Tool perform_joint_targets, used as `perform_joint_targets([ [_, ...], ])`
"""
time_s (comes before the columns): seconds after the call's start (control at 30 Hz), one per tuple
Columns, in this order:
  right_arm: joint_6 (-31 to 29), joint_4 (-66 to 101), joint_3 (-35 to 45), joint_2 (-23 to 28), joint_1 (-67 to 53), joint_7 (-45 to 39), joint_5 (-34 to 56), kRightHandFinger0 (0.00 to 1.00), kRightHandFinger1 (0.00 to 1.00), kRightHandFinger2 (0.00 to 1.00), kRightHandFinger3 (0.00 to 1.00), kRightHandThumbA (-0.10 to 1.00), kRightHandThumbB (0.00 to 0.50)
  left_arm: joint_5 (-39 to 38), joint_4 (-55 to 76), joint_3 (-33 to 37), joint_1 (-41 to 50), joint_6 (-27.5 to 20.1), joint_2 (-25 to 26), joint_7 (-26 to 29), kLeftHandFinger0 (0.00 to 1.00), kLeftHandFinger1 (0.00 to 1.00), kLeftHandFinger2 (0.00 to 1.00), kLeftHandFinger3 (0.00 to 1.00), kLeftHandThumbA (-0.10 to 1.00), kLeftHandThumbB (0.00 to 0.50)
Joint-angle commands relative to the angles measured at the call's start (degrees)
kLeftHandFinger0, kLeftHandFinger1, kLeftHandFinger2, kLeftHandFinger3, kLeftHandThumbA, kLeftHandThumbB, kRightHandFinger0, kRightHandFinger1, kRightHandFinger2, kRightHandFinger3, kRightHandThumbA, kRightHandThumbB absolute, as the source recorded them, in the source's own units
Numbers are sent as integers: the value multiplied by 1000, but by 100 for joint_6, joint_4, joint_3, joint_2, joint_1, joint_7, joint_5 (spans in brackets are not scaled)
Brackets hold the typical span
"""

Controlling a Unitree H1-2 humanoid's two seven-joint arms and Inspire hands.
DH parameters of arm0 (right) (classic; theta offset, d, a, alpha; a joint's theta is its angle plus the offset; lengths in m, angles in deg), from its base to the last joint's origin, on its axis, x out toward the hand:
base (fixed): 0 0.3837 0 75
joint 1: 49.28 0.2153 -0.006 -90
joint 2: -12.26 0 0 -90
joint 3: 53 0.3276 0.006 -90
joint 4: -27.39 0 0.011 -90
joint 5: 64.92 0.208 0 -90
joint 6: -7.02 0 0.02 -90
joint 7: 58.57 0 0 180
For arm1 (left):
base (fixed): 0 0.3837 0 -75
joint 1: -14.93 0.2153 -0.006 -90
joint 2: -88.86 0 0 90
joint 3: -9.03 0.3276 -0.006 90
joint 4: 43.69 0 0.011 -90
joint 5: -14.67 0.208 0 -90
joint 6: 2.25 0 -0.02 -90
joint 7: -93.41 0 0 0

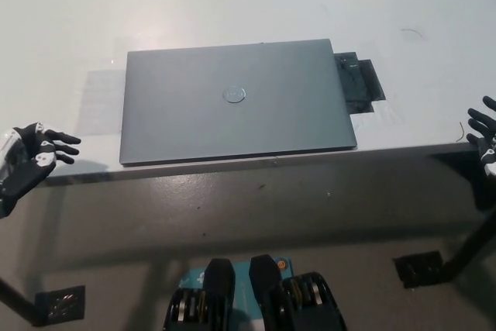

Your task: The robot uses its right hand to push down on the lid of a laptop kept in the middle of the desk to close it

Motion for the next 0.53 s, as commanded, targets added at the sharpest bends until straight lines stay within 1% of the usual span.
perform_joint_targets([
  [0.0,-69,95,21,172,84,66,66,1000,1000,937,1000,222,215,-29,198,-99,-118,-21,199,-5,563,540,557,500,-100,127],
  [0.07,-115,8,6,132,127,40,99,1000,1000,940,1000,189,229,-50,155,-103,-123,-57,202,-29,559,539,554,490,-100,129],
  [0.17,-100,3,4,152,124,25,113,1000,1000,948,1000,164,224,-67,145,-89,-109,-91,165,-41,560,544,561,491,-96,126],
  [0.2,-80,8,-3,153,132,29,112,1000,1000,947,1000,163,224,-68,145,-88,-109,-106,165,-45,559,543,560,491,-100,127],
  [0.23,-101,-31,-5,149,151,22,112,1000,1000,942,1000,161,237,-17,138,-70,-107,-92,189,-35,551,533,555,507,-90,122],
  [0.27,-68,-11,3,168,158,31,115,1000,1000,937,1000,159,240,58,187,-58,-74,-95,166,26,563,543,563,511,-96,115],
  [0.37,-91,-14,3,215,169,-7,114,1000,1000,933,1000,169,240,-44,154,-75,-81,-124,144,-28,571,551,568,506,-100,118],
  [0.43,-82,-15,1,233,184,1,106,1000,1000,934,1000,174,243,-27,138,-67,-83,-169,152,-36,560,546,572,515,-100,109],
  [0.5,-77,4,-4,246,180,3,101,1000,1000,933,1000,177,241,22,102,-56,-86,-244,151,-20,562,549,573,516,-100,112],
])
